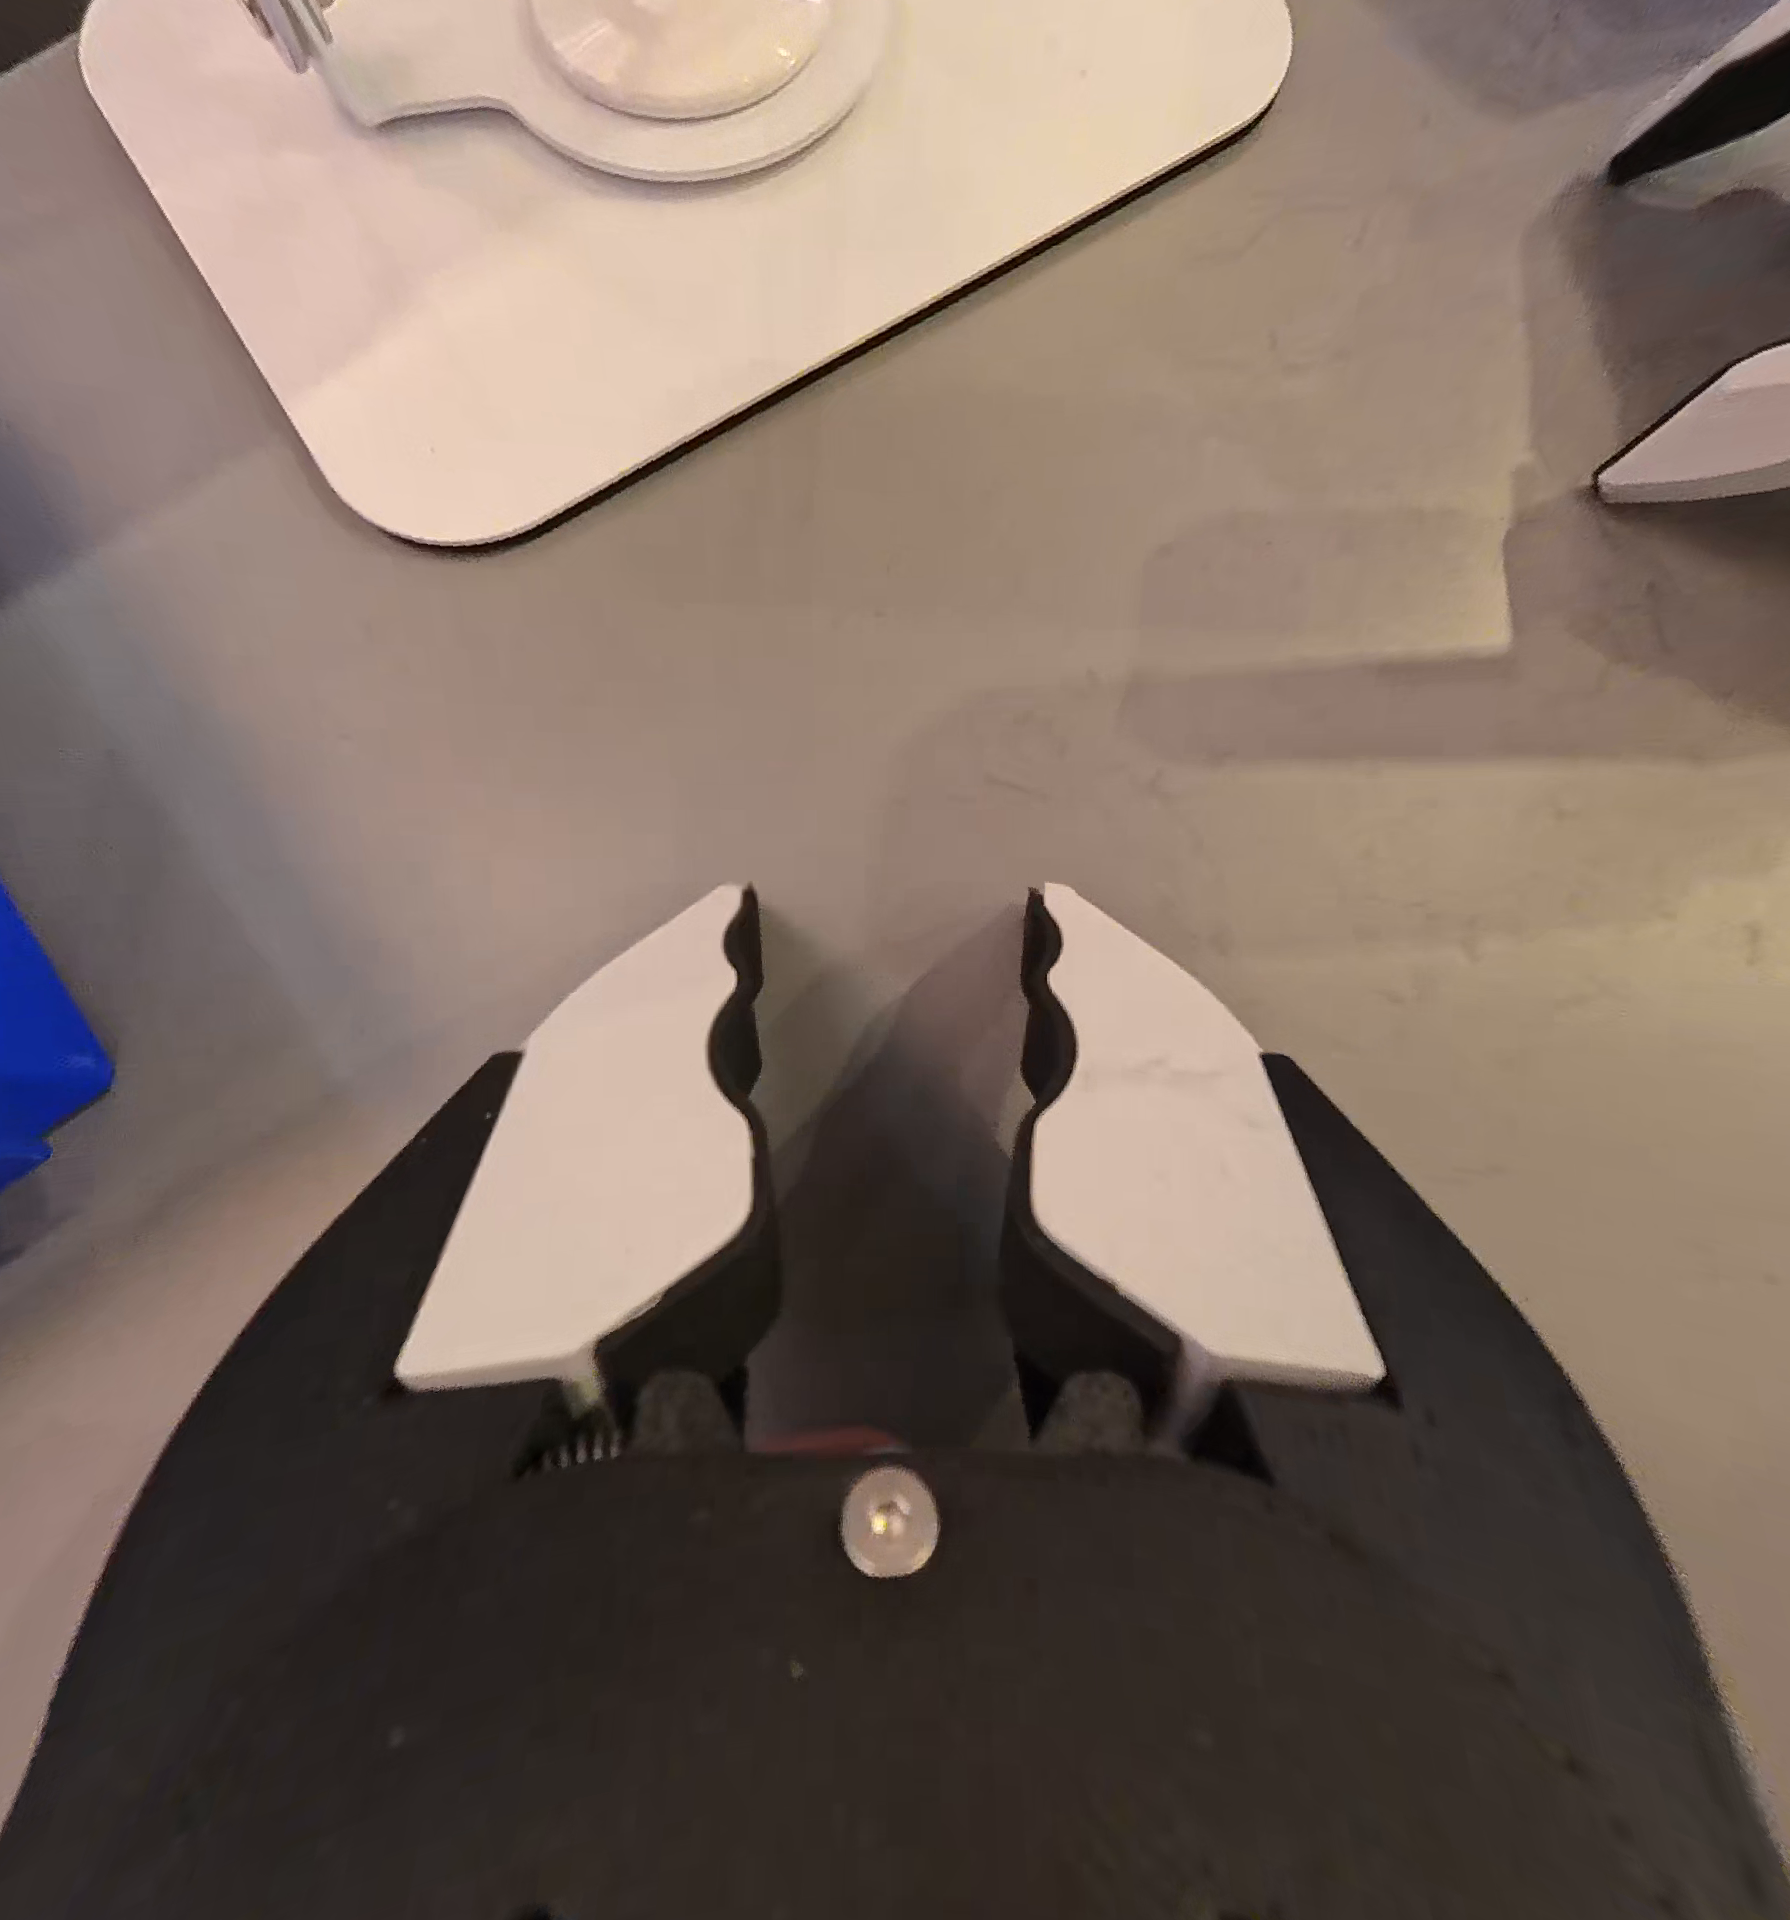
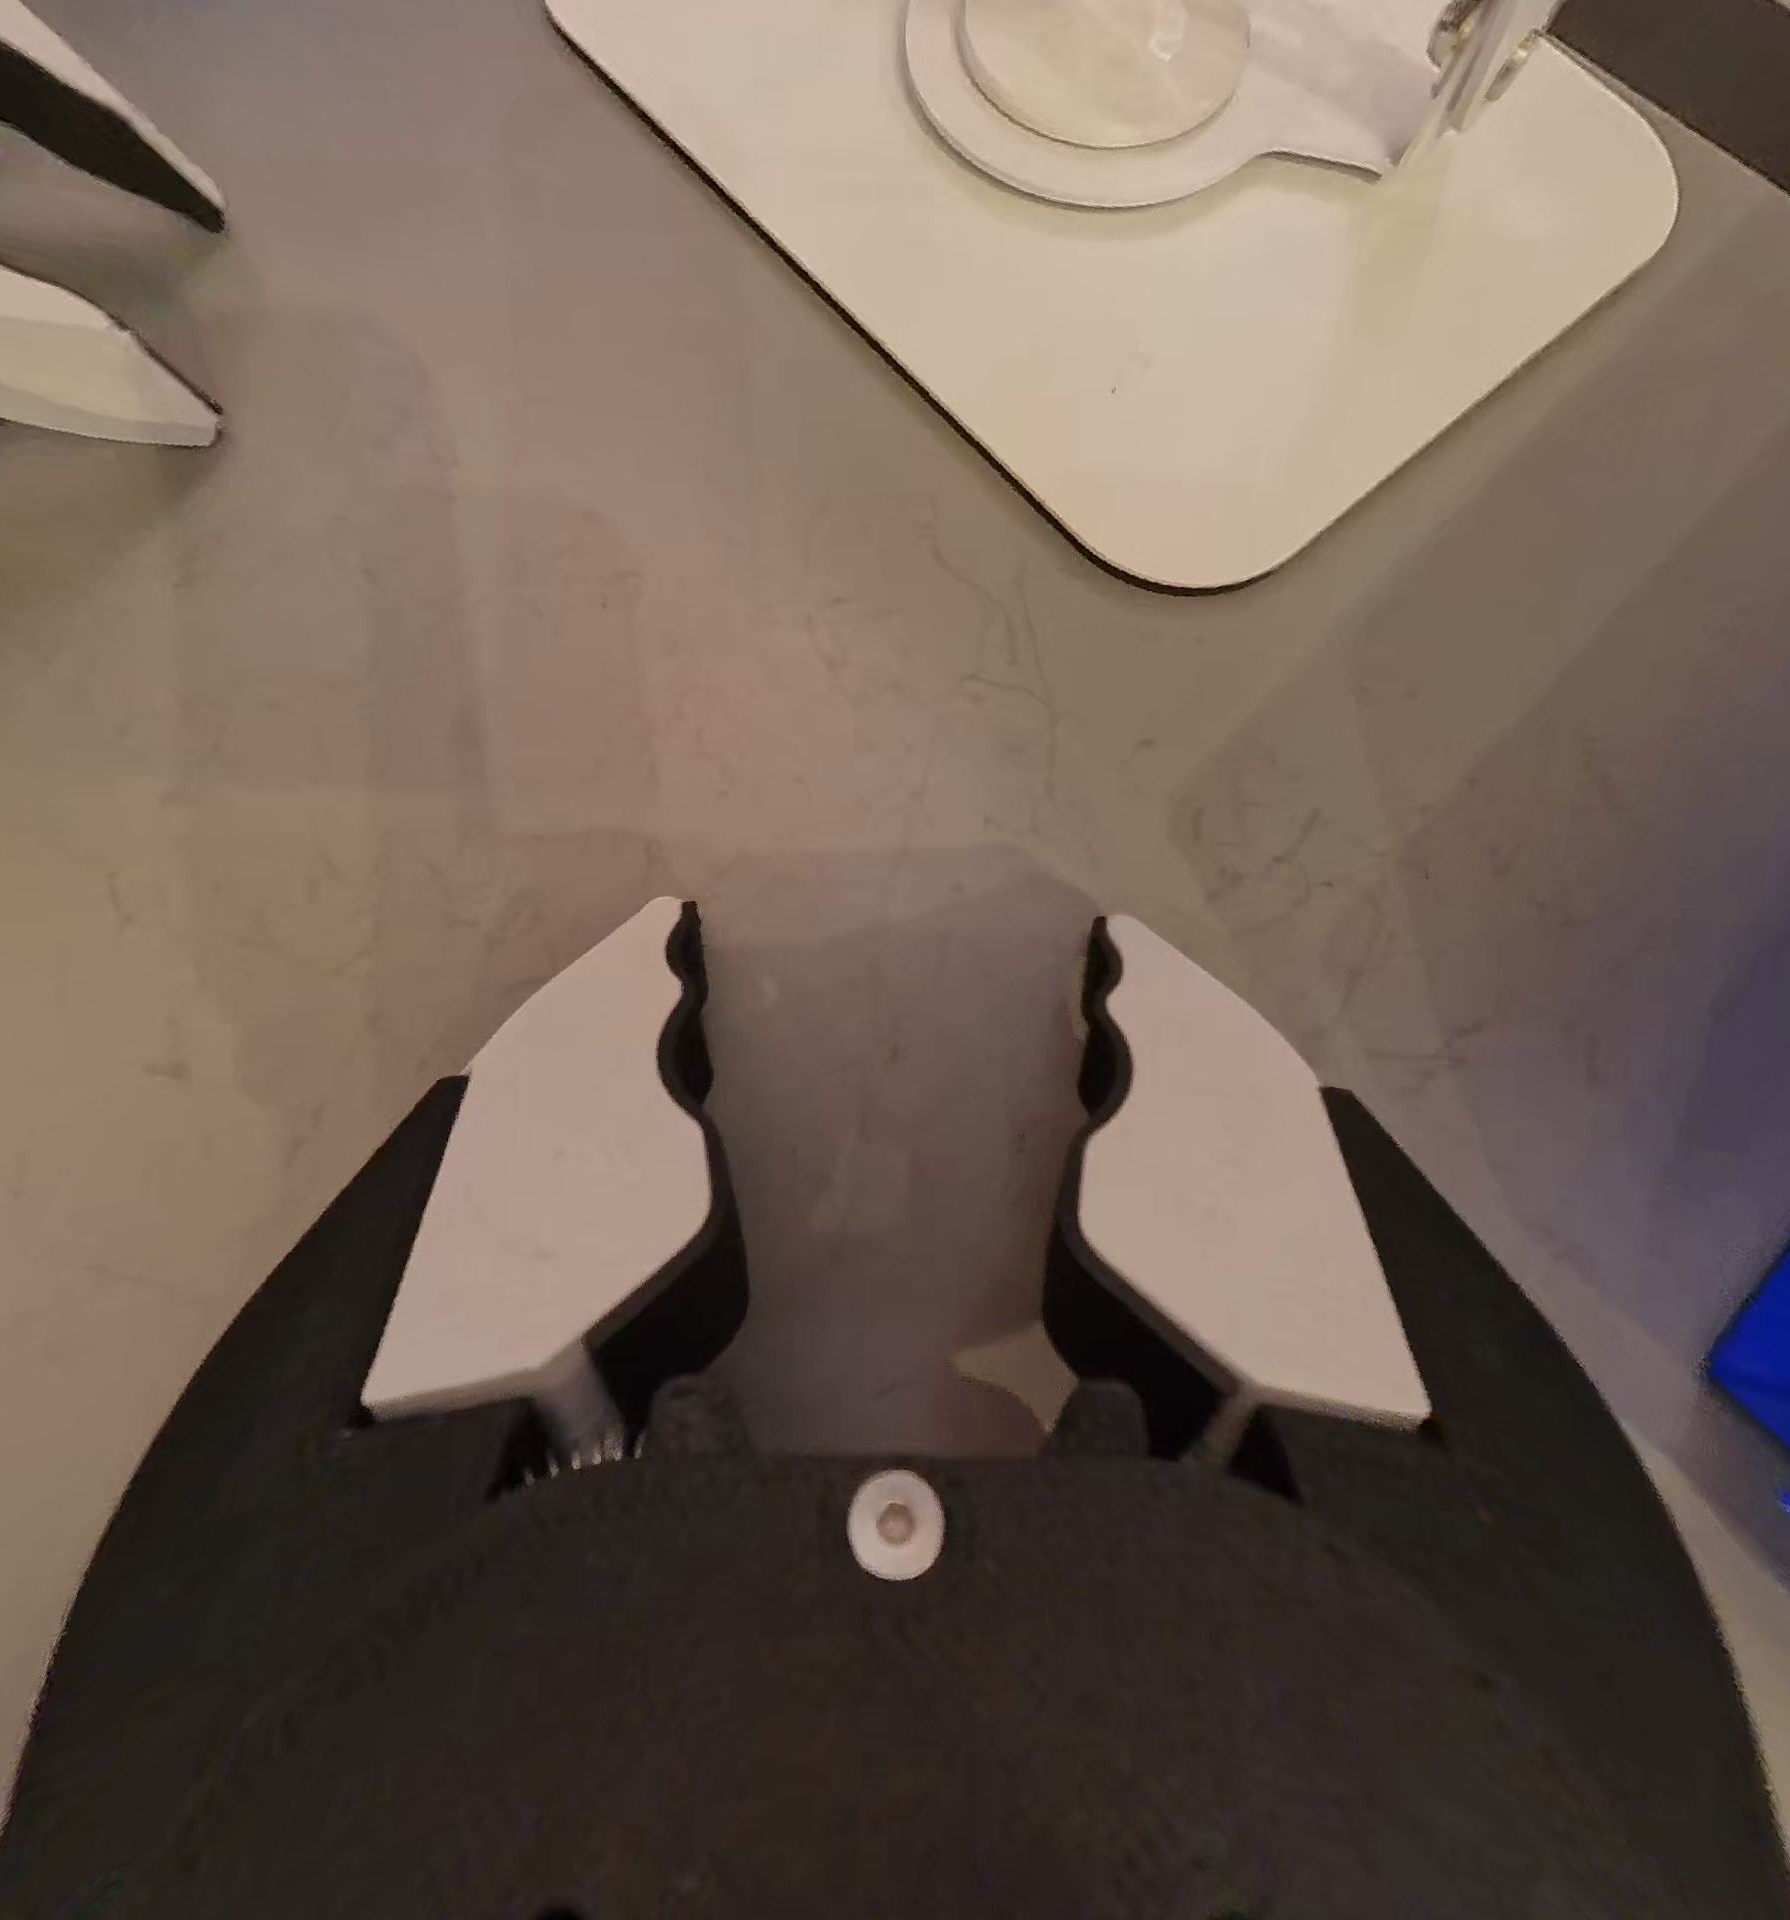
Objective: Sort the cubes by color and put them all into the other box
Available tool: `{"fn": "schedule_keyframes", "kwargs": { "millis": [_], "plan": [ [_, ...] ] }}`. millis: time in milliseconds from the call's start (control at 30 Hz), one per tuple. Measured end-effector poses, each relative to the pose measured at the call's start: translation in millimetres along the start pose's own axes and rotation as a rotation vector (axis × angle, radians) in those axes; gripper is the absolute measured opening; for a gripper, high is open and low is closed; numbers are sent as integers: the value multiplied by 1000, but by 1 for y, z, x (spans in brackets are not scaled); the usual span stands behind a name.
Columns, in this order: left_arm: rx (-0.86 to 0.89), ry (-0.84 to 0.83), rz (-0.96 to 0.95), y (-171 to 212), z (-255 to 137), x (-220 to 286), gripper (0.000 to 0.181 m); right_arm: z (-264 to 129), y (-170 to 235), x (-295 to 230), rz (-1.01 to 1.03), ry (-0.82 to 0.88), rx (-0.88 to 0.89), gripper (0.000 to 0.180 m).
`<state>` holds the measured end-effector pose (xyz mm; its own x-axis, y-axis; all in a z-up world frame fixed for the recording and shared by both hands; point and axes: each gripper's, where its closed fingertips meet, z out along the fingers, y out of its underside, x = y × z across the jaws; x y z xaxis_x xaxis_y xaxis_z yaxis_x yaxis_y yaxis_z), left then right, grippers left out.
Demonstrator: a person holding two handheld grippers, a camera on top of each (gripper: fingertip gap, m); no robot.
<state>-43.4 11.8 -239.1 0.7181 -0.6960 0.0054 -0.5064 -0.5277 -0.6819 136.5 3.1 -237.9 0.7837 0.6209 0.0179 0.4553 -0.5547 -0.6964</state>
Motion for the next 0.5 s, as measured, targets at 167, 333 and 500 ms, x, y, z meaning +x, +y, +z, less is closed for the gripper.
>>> {"fn": "schedule_keyframes", "kwargs": {
  "millis": [167,333,500],
  "plan": [
    [5,-11,-42,-1,0,-3,42,-1,-2,-2,-48,9,16,69],
    [3,-64,-46,-2,0,-6,45,-1,-3,-3,-75,9,25,69],
    [6,-127,-51,-1,-2,-10,54,-1,-1,-11,-69,-42,23,69]
  ]
}}
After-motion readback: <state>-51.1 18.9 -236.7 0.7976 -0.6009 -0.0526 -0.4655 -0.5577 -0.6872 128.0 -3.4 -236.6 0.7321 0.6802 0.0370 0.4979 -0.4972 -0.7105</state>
